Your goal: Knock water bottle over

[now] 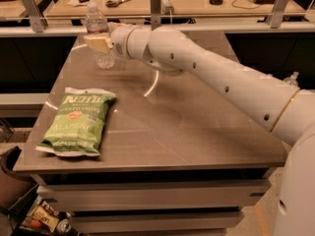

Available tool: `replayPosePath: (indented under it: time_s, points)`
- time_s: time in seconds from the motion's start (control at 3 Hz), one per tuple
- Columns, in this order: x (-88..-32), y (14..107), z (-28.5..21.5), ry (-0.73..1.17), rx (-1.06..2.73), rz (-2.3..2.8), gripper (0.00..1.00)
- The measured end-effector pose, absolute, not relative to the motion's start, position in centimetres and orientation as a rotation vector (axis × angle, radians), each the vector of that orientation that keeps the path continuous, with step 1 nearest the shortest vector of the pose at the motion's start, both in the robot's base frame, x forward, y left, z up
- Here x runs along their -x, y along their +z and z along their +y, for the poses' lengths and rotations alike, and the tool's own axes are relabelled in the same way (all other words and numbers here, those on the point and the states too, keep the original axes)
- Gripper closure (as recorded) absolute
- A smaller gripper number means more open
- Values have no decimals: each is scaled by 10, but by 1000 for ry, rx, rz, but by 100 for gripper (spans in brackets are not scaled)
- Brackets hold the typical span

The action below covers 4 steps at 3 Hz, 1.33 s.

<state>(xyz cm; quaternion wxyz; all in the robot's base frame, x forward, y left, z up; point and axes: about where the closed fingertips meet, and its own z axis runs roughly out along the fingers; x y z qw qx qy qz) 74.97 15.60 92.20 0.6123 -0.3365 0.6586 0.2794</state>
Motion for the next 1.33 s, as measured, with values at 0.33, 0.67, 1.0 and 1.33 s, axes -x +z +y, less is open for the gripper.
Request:
replayPosePath:
  time_s: [0.33, 0.67, 1.0, 1.33]
  points:
    - [-749, 922, 158, 647, 779, 1518, 64]
    - [-748, 922, 161, 650, 781, 1517, 88]
    - [-748, 922, 163, 652, 783, 1517, 100]
    - [-748, 922, 163, 653, 783, 1517, 100]
